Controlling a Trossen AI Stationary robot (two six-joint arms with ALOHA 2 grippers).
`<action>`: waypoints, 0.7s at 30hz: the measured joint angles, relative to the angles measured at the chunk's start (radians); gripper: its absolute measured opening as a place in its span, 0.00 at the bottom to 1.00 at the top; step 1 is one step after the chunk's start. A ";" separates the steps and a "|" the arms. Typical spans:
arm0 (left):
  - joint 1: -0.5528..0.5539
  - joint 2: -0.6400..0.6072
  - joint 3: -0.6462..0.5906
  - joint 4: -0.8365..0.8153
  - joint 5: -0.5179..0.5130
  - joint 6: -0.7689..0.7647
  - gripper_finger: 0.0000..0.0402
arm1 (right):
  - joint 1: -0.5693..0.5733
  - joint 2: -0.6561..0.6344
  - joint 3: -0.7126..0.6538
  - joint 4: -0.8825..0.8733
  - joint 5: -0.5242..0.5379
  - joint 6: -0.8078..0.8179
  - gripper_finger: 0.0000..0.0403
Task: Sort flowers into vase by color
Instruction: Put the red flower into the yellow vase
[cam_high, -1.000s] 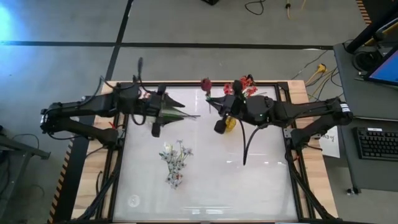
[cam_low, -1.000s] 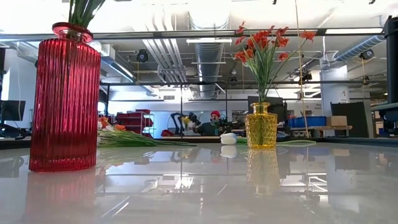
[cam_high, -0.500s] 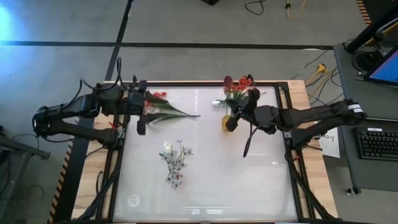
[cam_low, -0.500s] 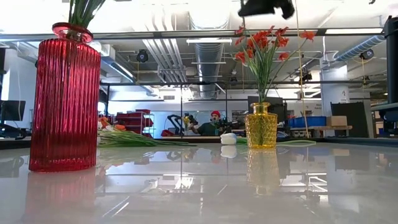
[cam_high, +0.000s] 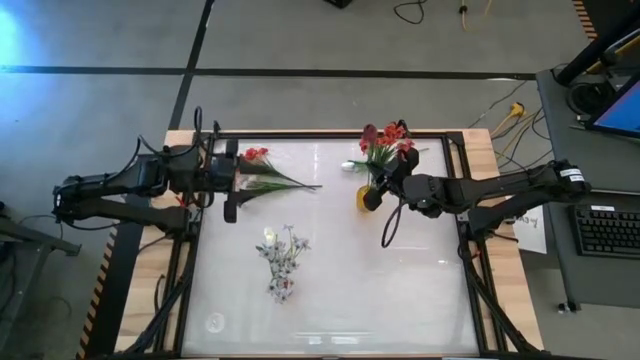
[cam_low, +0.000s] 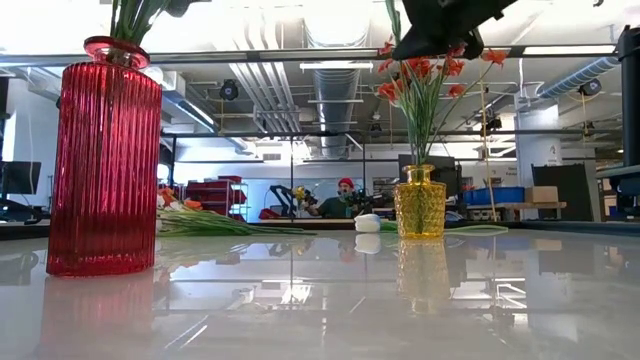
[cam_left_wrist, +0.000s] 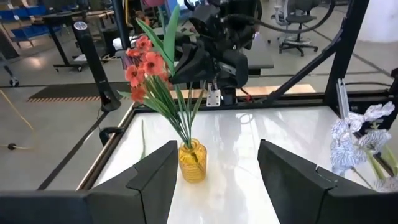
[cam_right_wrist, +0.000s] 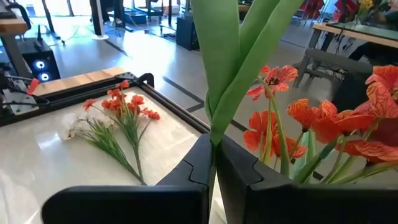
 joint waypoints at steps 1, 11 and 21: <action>0.000 -0.002 -0.002 0.000 0.000 -0.007 0.52 | 0.000 0.000 0.000 -0.001 0.000 0.002 0.03; 0.000 -0.009 -0.003 0.003 -0.014 -0.039 0.52 | 0.000 0.013 -0.001 -0.018 -0.003 0.026 0.04; 0.000 -0.010 -0.003 0.002 -0.017 -0.039 0.52 | 0.000 0.013 -0.001 -0.023 -0.002 0.042 0.15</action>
